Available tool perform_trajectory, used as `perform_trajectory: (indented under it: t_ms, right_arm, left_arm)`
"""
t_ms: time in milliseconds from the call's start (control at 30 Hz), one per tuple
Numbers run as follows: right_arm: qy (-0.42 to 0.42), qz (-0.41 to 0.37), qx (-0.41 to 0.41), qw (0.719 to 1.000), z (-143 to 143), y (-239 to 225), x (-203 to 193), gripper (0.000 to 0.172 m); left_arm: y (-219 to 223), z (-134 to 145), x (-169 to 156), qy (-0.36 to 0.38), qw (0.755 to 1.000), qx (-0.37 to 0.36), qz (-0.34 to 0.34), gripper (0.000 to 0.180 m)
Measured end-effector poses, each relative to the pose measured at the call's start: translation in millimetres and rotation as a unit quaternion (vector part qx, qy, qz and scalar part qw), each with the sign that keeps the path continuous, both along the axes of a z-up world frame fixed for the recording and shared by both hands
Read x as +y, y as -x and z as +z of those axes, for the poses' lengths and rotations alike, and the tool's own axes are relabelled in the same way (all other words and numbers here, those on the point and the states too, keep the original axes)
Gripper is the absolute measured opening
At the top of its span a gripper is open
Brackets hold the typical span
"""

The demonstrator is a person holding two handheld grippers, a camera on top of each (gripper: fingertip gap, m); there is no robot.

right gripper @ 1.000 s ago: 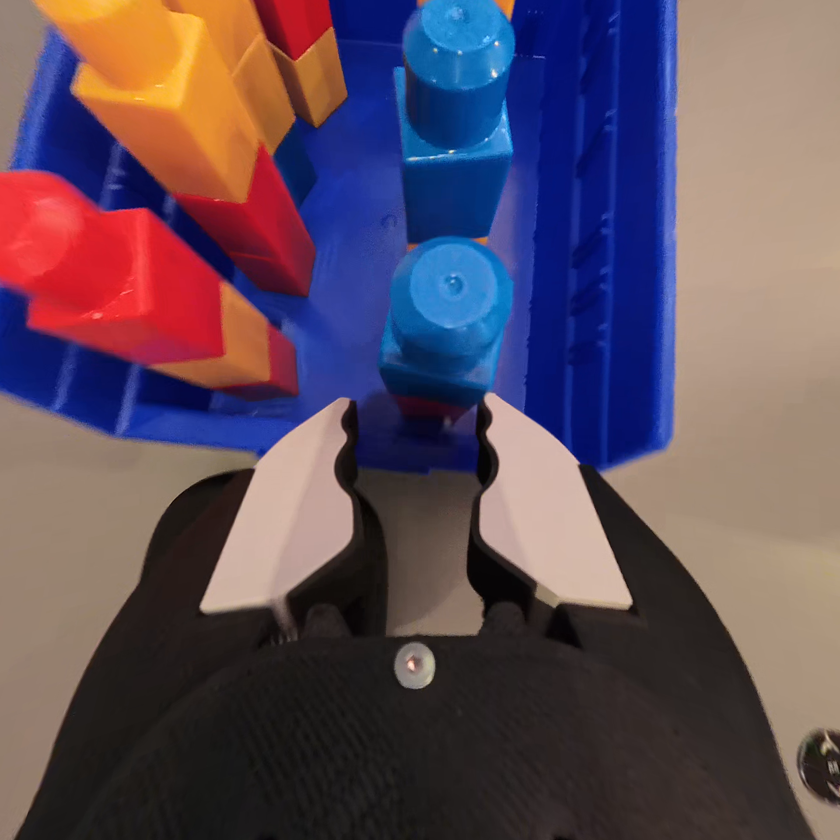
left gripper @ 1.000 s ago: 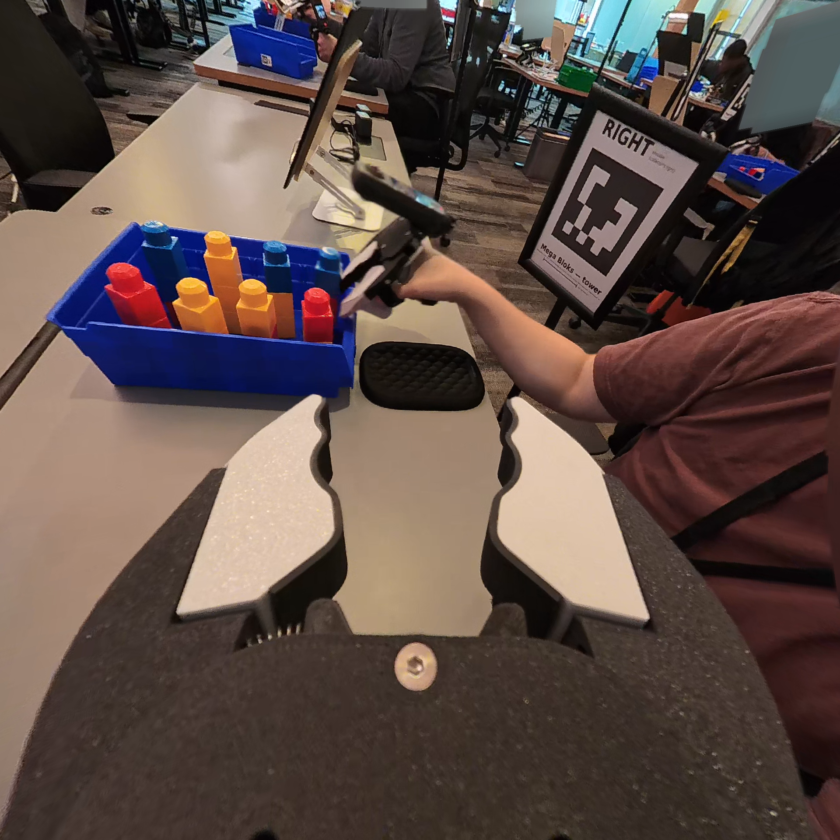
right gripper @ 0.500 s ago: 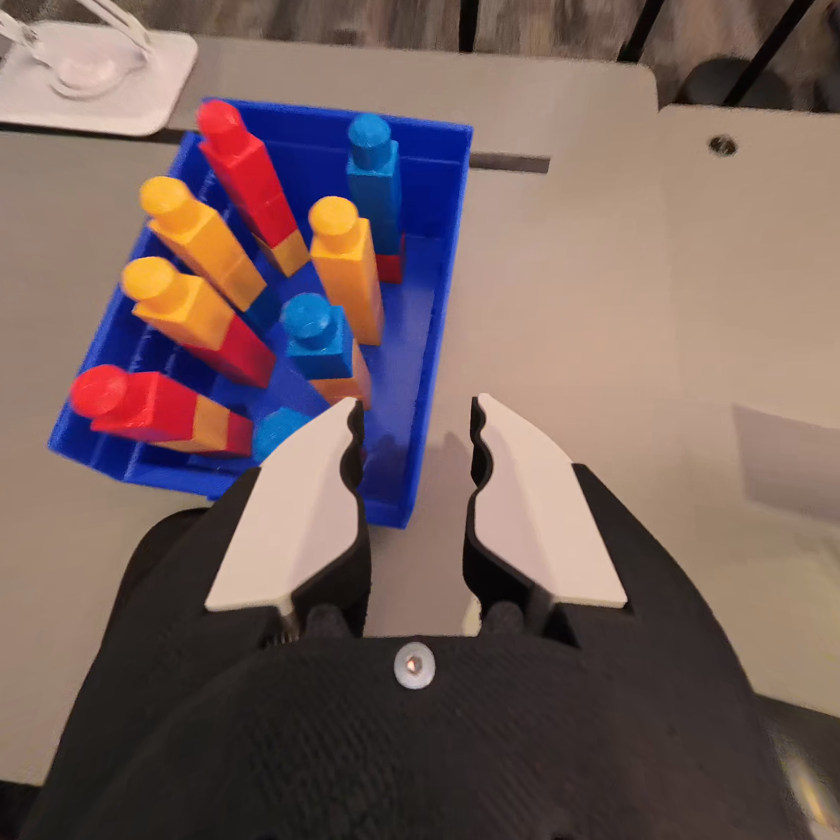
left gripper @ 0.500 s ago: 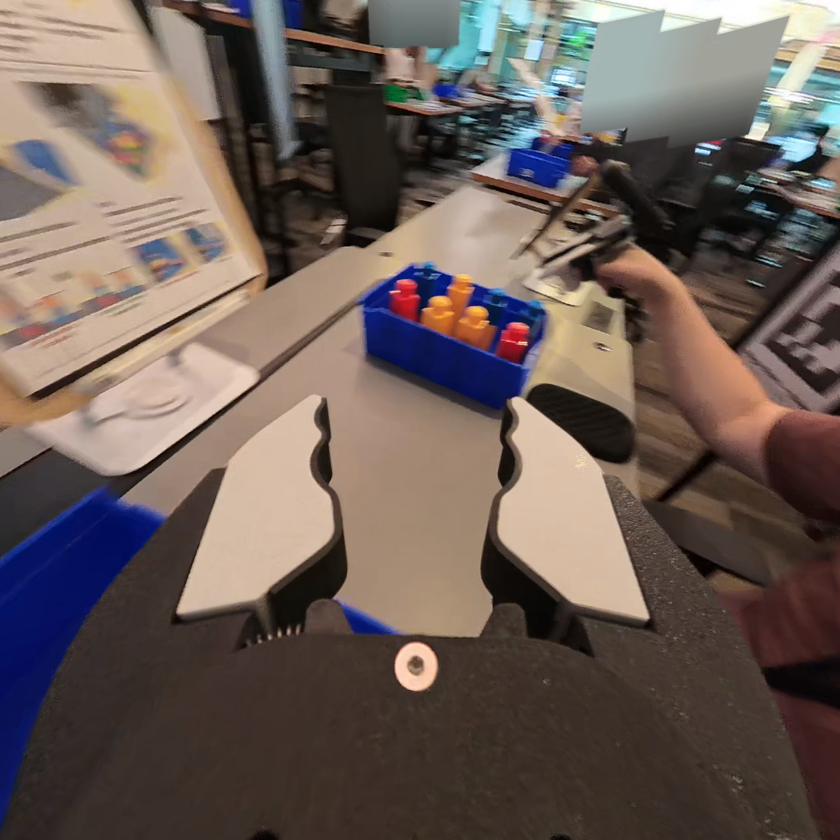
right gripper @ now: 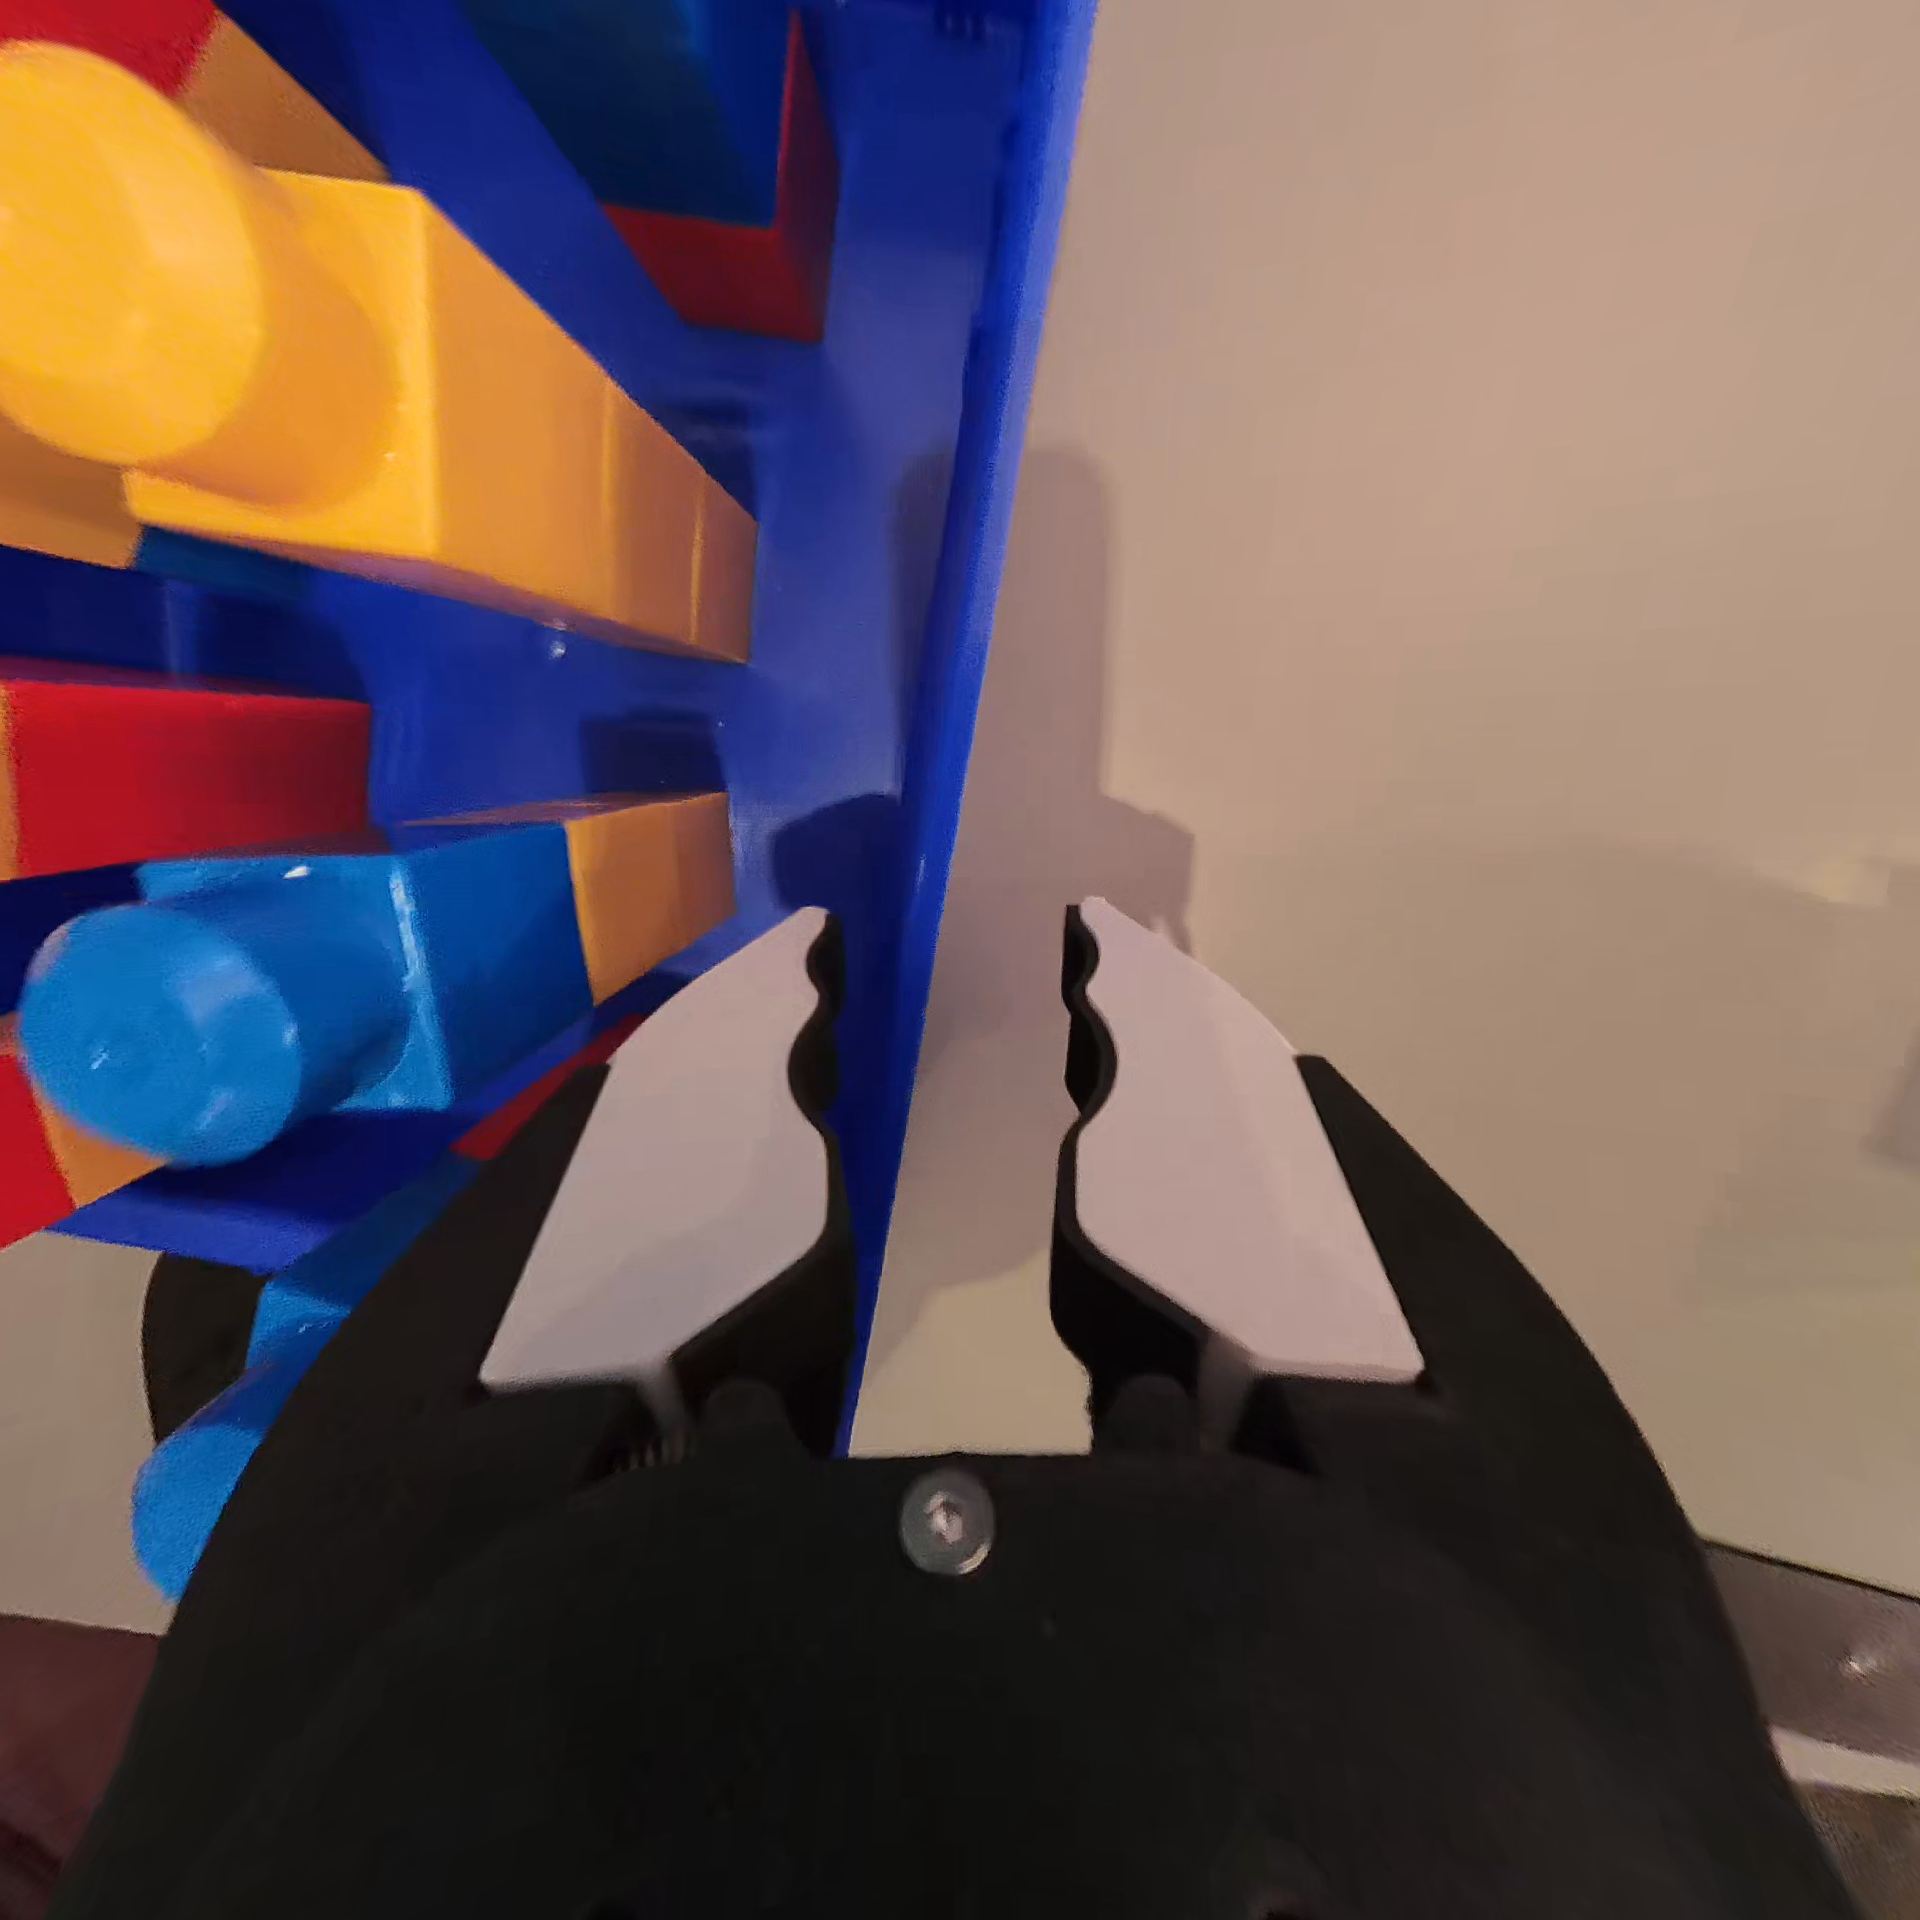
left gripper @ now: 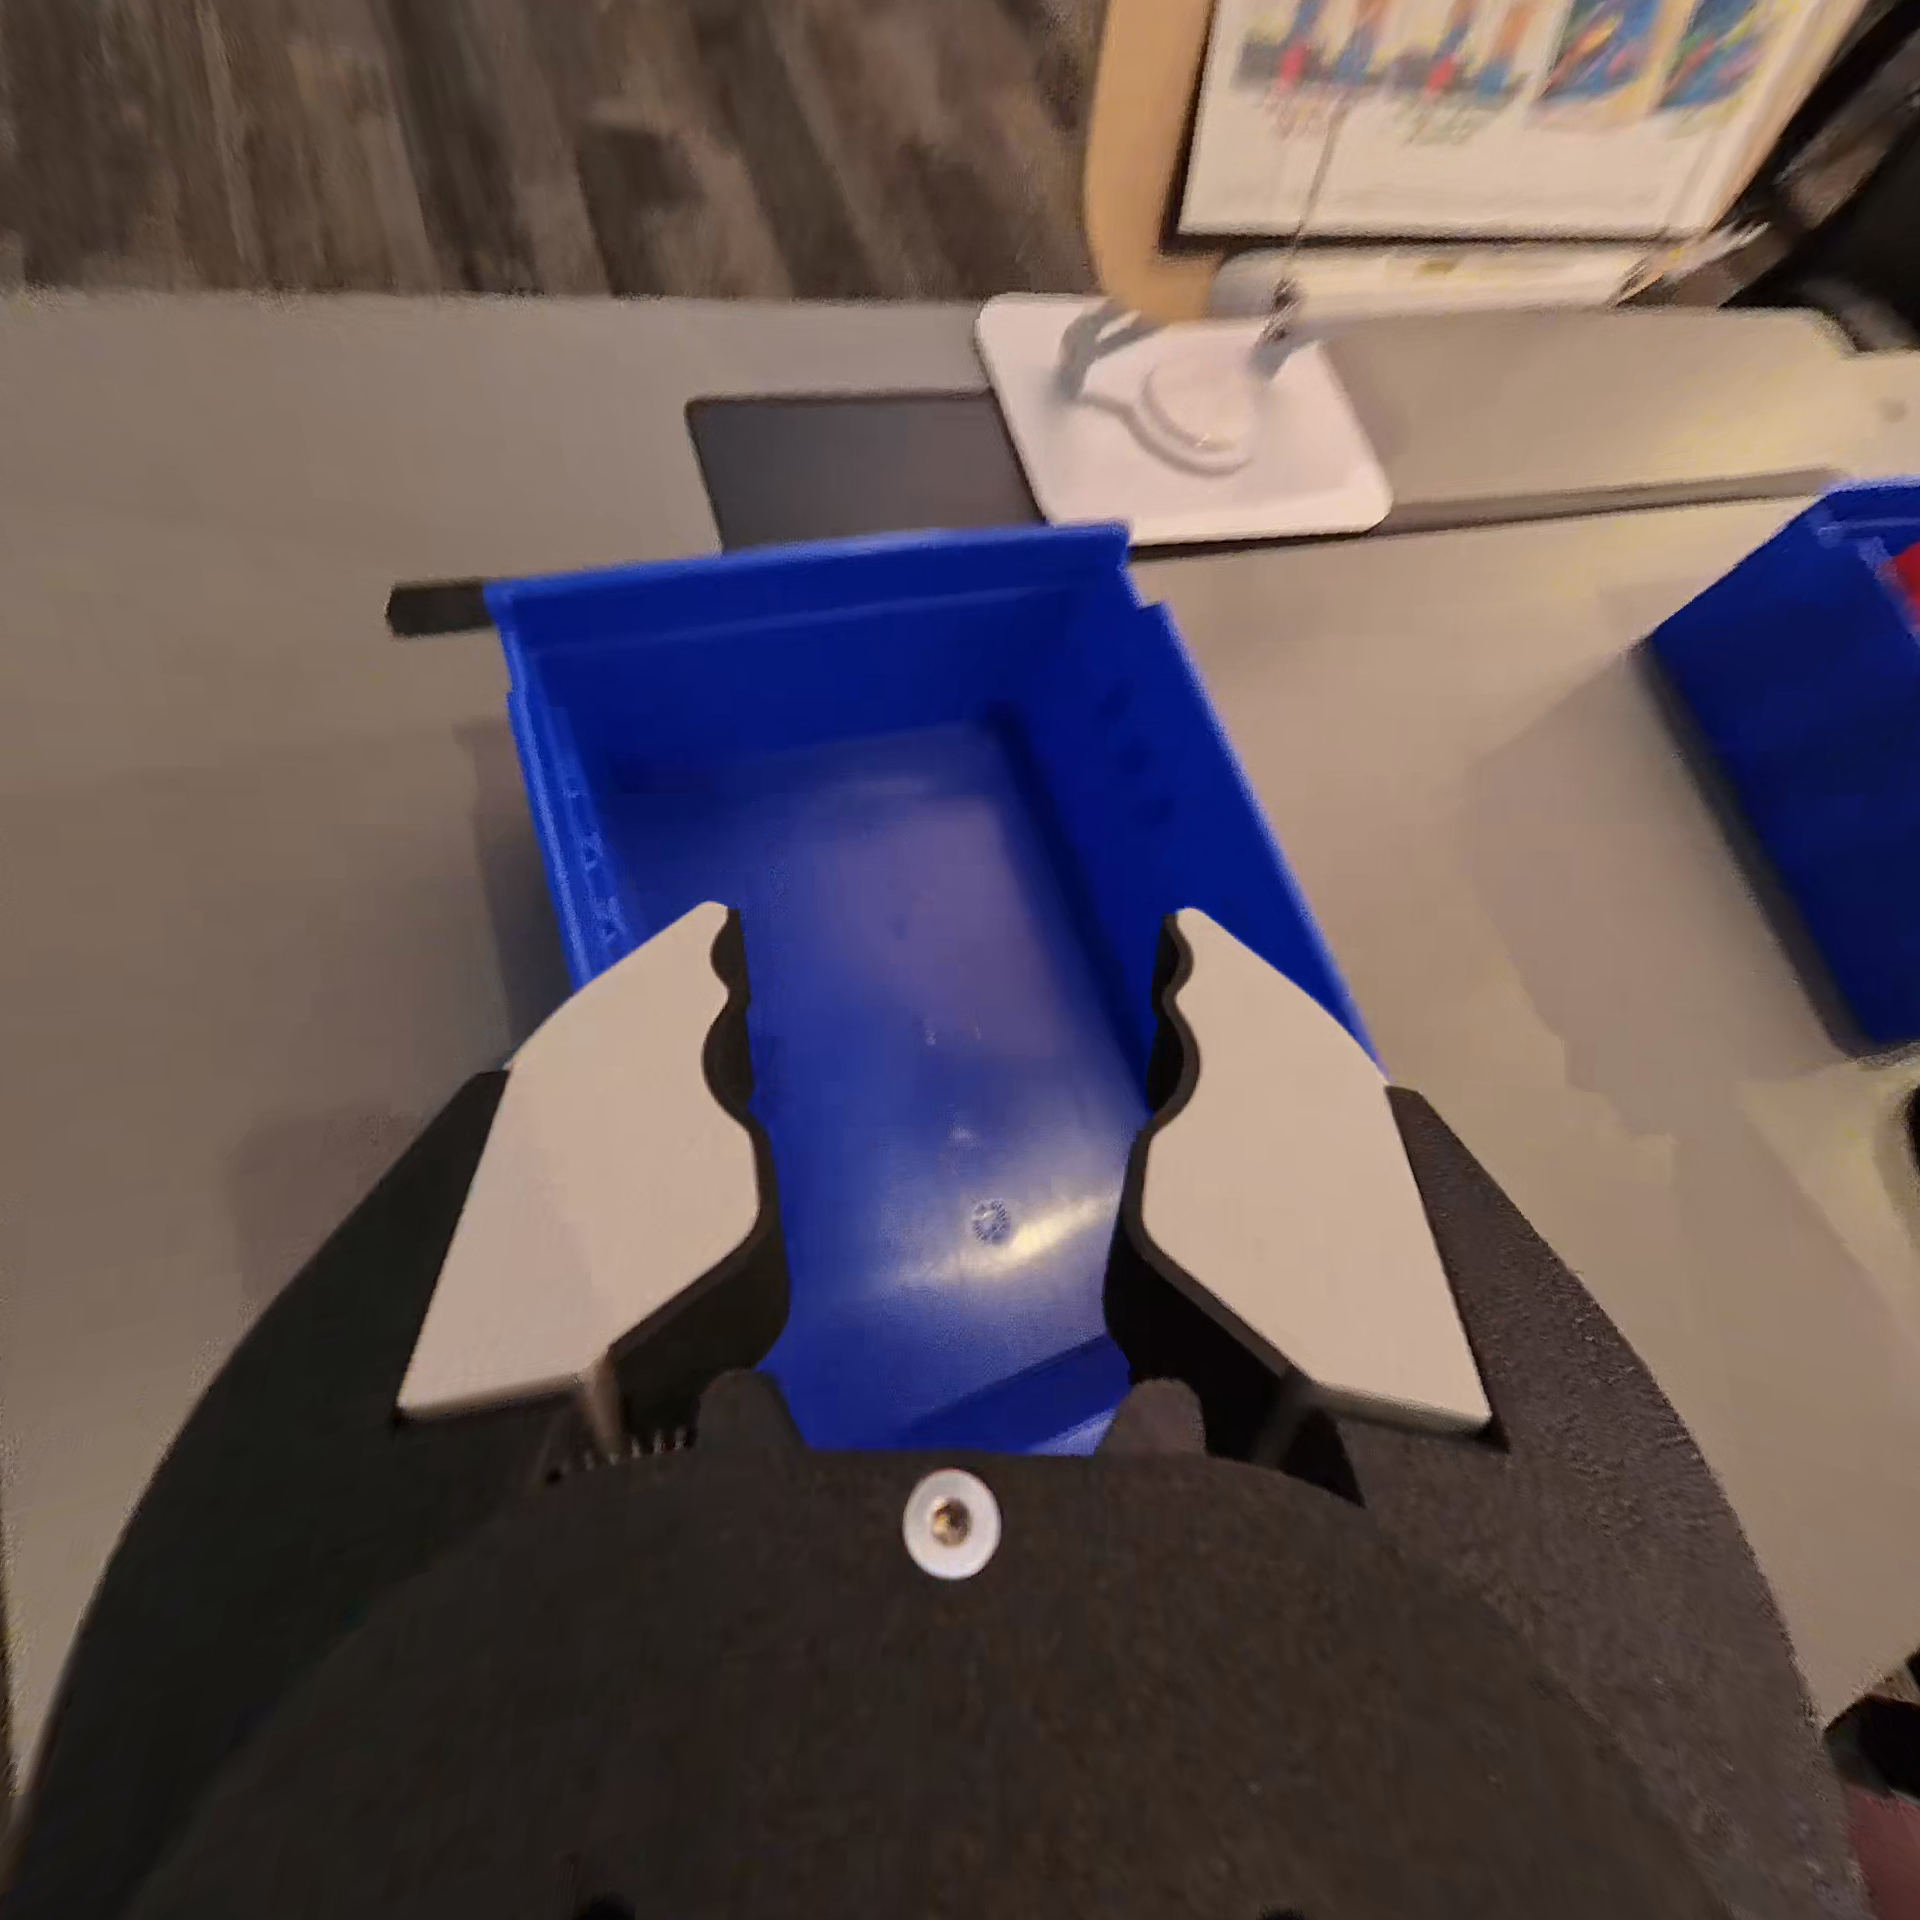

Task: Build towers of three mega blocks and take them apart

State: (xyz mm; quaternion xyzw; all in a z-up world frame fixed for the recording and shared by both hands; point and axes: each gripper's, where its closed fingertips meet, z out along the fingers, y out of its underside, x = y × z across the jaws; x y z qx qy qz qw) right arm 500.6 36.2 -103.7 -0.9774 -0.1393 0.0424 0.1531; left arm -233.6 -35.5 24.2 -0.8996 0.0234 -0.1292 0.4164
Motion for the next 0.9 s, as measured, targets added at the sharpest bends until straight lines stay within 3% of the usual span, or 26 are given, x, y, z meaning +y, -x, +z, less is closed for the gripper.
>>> perform_trajectory:
  t_ms: [233, 333, 567, 633, 900]
  right_arm:
    - [0.054, -0.013, -0.004, 0.998, -21.0, 4.9, 6.4, 0.03]
    - [0.076, -0.012, 0.022, 0.997, -25.5, 14.1, 4.9, 0.011]
    - [0.081, -0.022, 0.039, 0.996, -27.0, 15.6, 5.2, 0.009]
    - [0.082, -0.024, 0.038, 0.996, -27.1, 15.6, 5.1, 0.009]
    - [0.089, -0.021, 0.036, 0.995, -27.3, 15.7, 5.2, 0.009]
  left_arm:
    - [14.7, -26.5, 4.8, 0.055, 0.997, 0.044, 0.02, 0.075]
    - [24.2, -40.7, 3.4, 0.088, 0.994, 0.054, 0.036, 0.073]
    - [42.7, -70.5, 6.6, 0.148, 0.984, 0.06, 0.073, 0.071]
    - [52.0, -71.8, 7.2, 0.147, 0.982, 0.074, 0.09, 0.062]
    - [72.4, -81.0, -2.0, 0.182, 0.968, 0.12, 0.123, 0.066]
